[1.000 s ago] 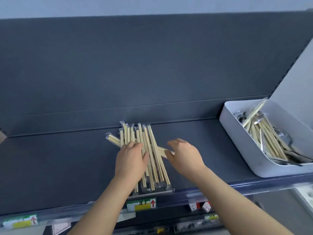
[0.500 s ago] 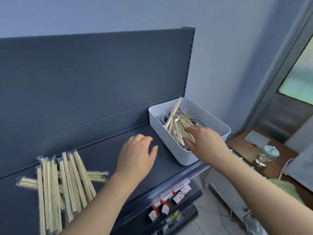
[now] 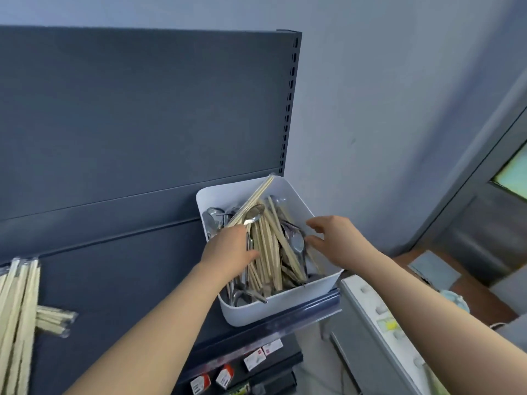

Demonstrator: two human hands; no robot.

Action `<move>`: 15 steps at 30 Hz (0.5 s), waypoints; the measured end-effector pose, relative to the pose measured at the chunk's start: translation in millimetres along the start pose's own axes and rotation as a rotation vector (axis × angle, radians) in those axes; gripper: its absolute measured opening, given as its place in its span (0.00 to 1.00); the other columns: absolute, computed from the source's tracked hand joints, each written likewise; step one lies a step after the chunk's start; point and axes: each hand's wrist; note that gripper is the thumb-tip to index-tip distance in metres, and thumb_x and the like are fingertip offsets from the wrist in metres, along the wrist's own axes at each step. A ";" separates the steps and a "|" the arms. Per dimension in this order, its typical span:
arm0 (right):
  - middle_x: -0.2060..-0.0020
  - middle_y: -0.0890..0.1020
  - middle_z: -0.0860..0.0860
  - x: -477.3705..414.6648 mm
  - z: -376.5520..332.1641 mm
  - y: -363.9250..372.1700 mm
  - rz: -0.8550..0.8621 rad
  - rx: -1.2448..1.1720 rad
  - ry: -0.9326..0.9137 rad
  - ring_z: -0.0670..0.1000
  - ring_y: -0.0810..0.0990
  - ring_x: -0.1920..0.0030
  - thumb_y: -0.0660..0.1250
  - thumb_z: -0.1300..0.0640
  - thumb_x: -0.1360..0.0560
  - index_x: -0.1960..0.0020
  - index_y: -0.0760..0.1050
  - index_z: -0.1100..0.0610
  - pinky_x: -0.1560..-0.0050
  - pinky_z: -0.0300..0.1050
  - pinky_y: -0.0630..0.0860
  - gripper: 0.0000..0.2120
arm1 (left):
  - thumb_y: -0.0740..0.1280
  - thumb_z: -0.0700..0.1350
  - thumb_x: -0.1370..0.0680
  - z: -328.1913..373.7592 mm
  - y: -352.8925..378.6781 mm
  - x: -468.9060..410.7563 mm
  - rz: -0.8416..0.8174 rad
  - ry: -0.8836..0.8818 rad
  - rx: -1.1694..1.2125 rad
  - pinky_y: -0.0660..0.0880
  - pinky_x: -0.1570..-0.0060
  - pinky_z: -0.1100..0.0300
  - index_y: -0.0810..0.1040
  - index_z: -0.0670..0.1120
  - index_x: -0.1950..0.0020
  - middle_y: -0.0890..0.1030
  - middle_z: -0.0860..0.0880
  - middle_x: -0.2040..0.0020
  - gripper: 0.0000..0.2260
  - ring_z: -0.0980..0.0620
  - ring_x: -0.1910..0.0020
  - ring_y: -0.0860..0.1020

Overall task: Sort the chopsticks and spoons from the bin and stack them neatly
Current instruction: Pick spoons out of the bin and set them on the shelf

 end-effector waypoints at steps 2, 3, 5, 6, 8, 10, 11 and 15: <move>0.55 0.80 0.56 -14.2 6.0 3.7 -0.057 -0.023 0.011 0.57 0.77 0.53 0.64 0.57 0.23 0.46 0.78 0.61 0.55 0.46 0.72 0.10 | 0.72 0.49 0.26 0.1 9.7 -9.7 -0.045 -0.072 0.058 0.79 0.54 0.48 0.74 0.44 0.52 0.81 0.47 0.57 0.12 0.46 0.58 0.81; 0.59 0.78 0.56 -22.1 8.9 8.2 -0.083 -0.030 0.033 0.57 0.75 0.57 0.63 0.58 0.24 0.54 0.76 0.60 0.60 0.46 0.70 0.06 | 0.73 0.48 0.27 -1.2 13.7 -13.3 -0.056 -0.094 0.082 0.79 0.53 0.47 0.73 0.44 0.54 0.81 0.48 0.58 0.11 0.45 0.57 0.82; 0.67 0.72 0.53 -36.5 12.2 20.0 -0.136 -0.051 0.058 0.55 0.70 0.65 0.63 0.58 0.25 0.65 0.66 0.56 0.69 0.43 0.64 0.11 | 0.73 0.46 0.27 -3.9 17.8 -19.7 -0.051 -0.121 0.132 0.79 0.52 0.48 0.75 0.46 0.57 0.81 0.49 0.60 0.08 0.44 0.56 0.82; 0.66 0.72 0.53 -41.9 12.4 25.3 -0.171 -0.051 0.063 0.54 0.70 0.64 0.64 0.57 0.25 0.64 0.65 0.55 0.70 0.42 0.64 0.11 | 0.73 0.45 0.27 -5.0 18.2 -22.7 -0.044 -0.130 0.172 0.79 0.51 0.49 0.78 0.46 0.56 0.82 0.49 0.59 0.06 0.45 0.56 0.82; 0.54 0.78 0.56 -51.3 12.3 35.0 -0.269 -0.019 0.065 0.57 0.76 0.54 0.64 0.56 0.23 0.51 0.73 0.59 0.60 0.45 0.71 0.06 | 0.72 0.45 0.26 -8.1 17.5 -30.5 -0.005 -0.144 0.274 0.79 0.52 0.52 0.79 0.46 0.54 0.82 0.48 0.58 0.05 0.49 0.59 0.81; 0.43 0.78 0.59 -54.6 10.6 42.0 -0.337 0.023 0.075 0.59 0.76 0.42 0.63 0.56 0.22 0.38 0.71 0.65 0.47 0.46 0.72 0.16 | 0.71 0.45 0.25 -9.8 14.7 -37.8 0.036 -0.148 0.388 0.80 0.56 0.53 0.78 0.46 0.54 0.82 0.47 0.61 0.04 0.48 0.62 0.81; 0.42 0.77 0.59 -56.5 12.3 46.3 -0.346 0.026 0.082 0.59 0.75 0.40 0.63 0.55 0.22 0.37 0.70 0.65 0.46 0.44 0.71 0.17 | 0.71 0.45 0.24 -10.6 13.1 -41.5 0.048 -0.149 0.445 0.81 0.60 0.54 0.78 0.45 0.54 0.82 0.46 0.62 0.04 0.47 0.63 0.82; 0.45 0.78 0.57 -61.2 16.8 57.4 -0.330 -0.010 0.101 0.58 0.76 0.42 0.65 0.54 0.23 0.41 0.72 0.59 0.48 0.44 0.70 0.14 | 0.69 0.46 0.23 -15.3 4.7 -54.7 0.099 -0.118 0.510 0.76 0.63 0.58 0.75 0.46 0.55 0.82 0.47 0.63 0.05 0.49 0.64 0.81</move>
Point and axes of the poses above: each hand's wrist, its own x-axis away from the middle knuckle, its own y-axis out of the palm, z = x × y
